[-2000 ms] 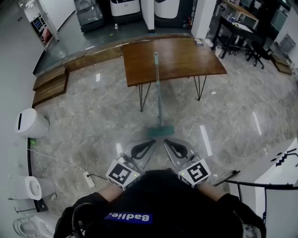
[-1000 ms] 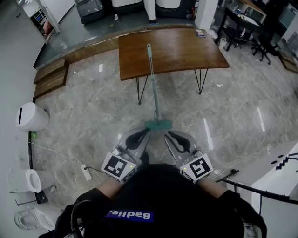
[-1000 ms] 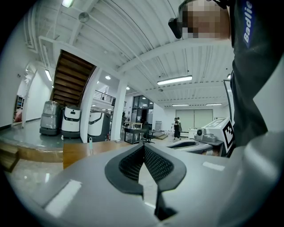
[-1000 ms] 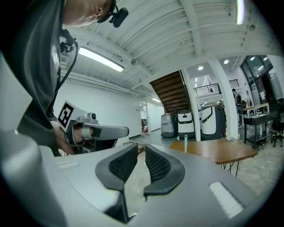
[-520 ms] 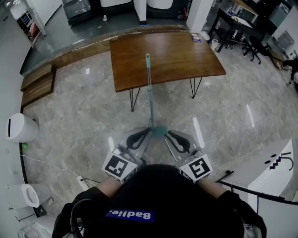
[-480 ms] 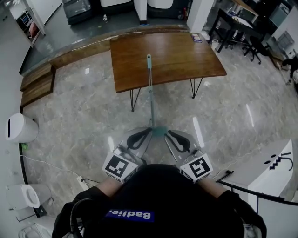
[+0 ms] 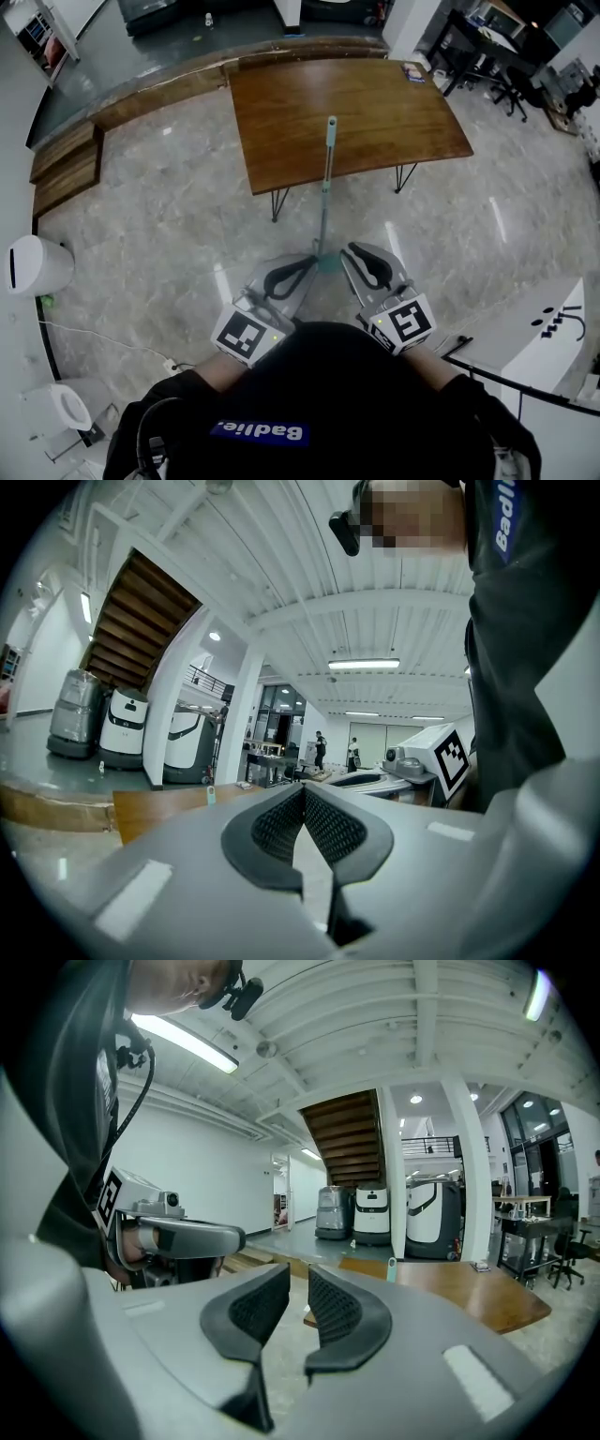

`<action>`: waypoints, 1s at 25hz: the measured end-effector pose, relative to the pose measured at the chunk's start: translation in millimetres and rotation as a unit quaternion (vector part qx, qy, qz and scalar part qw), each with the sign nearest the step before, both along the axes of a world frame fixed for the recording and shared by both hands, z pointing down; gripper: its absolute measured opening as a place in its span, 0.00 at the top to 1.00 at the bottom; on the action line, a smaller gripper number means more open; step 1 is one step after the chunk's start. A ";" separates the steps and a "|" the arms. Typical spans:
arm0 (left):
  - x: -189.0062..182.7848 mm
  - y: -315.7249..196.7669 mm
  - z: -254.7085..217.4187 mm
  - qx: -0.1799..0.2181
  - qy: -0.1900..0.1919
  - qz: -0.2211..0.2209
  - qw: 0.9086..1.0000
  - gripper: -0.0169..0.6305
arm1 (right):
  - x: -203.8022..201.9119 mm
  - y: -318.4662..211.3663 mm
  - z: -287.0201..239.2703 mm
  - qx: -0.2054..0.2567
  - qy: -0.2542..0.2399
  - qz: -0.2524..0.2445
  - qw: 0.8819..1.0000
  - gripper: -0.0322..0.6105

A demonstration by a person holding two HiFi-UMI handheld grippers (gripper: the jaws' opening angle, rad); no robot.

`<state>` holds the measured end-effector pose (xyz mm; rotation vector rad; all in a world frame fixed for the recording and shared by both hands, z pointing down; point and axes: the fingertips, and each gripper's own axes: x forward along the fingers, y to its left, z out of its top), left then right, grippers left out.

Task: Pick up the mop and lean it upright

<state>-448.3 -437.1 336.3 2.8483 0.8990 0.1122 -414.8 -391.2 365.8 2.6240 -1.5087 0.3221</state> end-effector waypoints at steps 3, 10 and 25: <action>9.9 -13.2 3.8 -0.005 -0.002 0.003 1.000 0.95 | 13.6 -13.3 4.6 -0.003 -0.001 0.002 1.000 0.84; 30.3 -16.9 1.4 -0.003 0.000 -0.006 1.000 0.95 | 42.7 -17.0 8.1 -0.012 -0.005 -0.008 1.000 0.83; 94.4 1.6 6.6 0.018 -0.024 -0.129 0.991 0.95 | 141.9 -8.7 51.0 -0.030 -0.027 -0.113 0.993 0.73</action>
